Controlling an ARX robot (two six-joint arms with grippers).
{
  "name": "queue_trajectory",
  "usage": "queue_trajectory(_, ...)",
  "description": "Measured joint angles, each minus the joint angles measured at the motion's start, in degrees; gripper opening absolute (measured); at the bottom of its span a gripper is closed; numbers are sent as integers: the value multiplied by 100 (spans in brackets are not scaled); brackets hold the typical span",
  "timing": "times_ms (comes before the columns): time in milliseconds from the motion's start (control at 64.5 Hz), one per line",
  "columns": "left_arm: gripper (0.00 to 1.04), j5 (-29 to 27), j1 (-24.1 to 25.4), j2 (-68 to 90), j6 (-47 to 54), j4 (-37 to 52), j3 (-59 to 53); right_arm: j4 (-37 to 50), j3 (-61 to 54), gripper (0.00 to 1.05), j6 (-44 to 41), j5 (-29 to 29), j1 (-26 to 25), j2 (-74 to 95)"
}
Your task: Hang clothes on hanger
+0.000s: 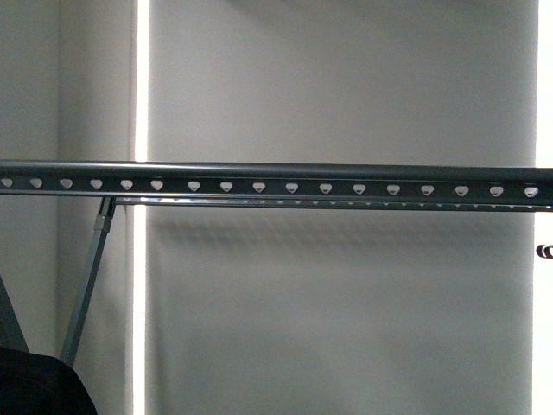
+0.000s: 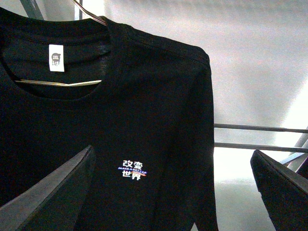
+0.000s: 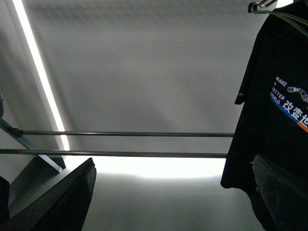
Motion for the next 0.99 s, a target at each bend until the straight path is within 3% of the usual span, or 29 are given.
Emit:
queue_trajectory(434,98,-2,-87,83,-157,-267,55,0,0,97,0,0,0,0)
queue_trajectory(589,98,-1641,-1355,741,-275,-37,481,0,0,97,0,0,0,0)
queue_trajectory(636,98,-2039,-1508,975,-313,118,671,0,0,97,0,0,0,0)
queue_trajectory(837,98,-3563,-1692,2905,-1038,487,1864,0,0,97,0,0,0,0)
queue_trajectory(992,98,-3963,-1445,4542,-1895,350,3034,0,0,97,0,0,0,0)
